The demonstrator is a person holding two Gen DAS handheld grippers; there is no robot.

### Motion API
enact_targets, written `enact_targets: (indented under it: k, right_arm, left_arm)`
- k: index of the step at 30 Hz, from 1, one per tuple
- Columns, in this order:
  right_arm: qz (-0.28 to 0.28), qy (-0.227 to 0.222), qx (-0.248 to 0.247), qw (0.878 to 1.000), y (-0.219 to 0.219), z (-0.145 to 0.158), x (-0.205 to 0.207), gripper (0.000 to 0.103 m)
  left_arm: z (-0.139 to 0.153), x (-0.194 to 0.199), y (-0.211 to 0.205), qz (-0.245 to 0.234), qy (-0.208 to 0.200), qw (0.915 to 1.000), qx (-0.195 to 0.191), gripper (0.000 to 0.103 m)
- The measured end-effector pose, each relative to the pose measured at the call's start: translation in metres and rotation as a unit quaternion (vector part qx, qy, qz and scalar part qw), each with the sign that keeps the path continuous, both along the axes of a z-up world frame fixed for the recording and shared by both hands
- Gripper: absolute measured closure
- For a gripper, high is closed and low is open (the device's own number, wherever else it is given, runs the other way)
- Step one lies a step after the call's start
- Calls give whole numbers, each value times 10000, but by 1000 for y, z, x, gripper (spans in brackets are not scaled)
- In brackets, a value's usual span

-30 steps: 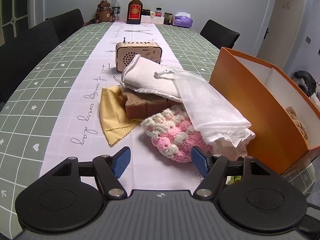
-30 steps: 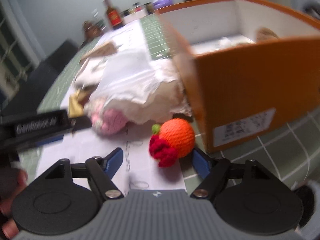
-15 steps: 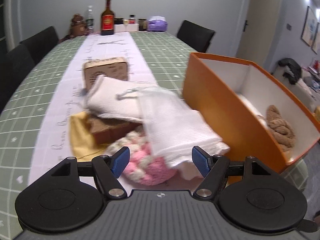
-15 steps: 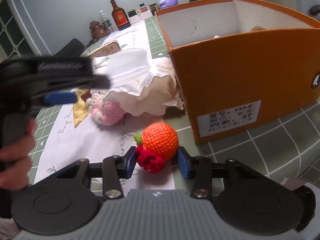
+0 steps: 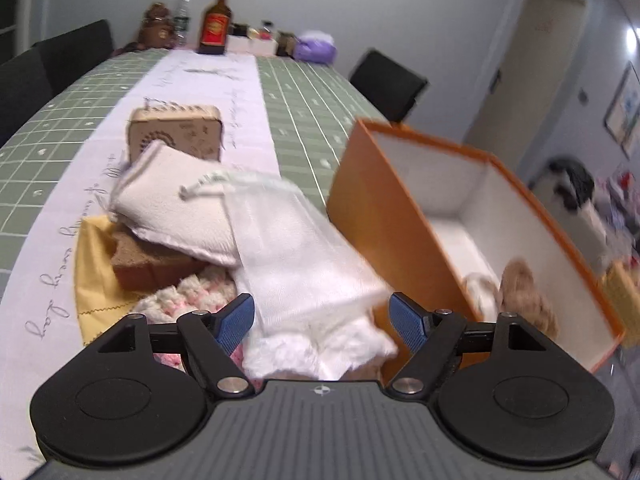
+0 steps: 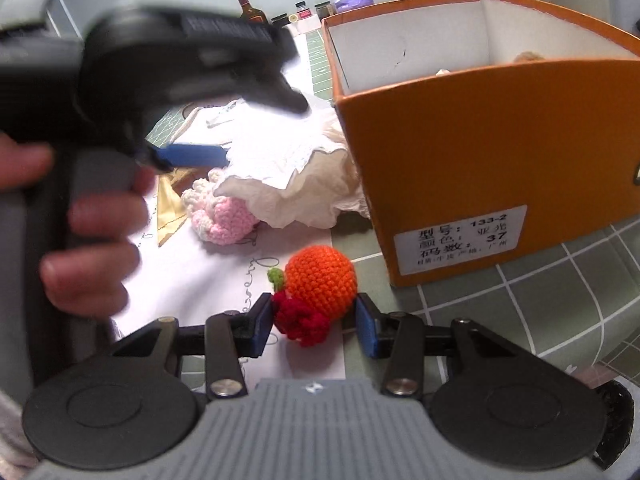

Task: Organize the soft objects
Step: 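Grasp the white mesh bag with the left tool while the right tool holds the fruit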

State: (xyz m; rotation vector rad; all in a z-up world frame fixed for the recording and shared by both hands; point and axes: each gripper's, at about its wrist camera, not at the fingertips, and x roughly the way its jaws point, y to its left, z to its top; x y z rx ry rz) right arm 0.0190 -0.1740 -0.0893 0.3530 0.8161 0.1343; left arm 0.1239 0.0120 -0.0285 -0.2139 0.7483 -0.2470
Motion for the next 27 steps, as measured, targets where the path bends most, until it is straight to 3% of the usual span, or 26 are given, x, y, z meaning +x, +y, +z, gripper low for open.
enact_targets:
  k: [4, 10, 12, 20, 24, 27]
  right_arm:
    - [76, 2, 1, 10000, -2, 0, 1, 59]
    - [138, 2, 5, 9999, -3, 1, -1, 59]
    - [139, 3, 3, 9999, -4, 1, -2, 59]
    - [136, 19, 23, 9999, -7, 3, -3, 59]
    - [141, 20, 3, 9999, -7, 3, -3, 59]
    - [133, 34, 16, 9999, -6, 4, -2, 59]
  left_arm:
    - [15, 11, -4, 60, -180, 9998, 23, 8]
    - [-11, 51, -21, 239, 394, 9985, 295, 6]
    - [-19, 53, -18, 371, 384, 9985, 96, 3]
    - [-24, 57, -11, 492, 363, 9981, -91, 0]
    - [-21, 44, 0, 1219, 231, 9923, 4, 0]
    - [-25, 51, 4, 1244, 285, 9916, 190, 0]
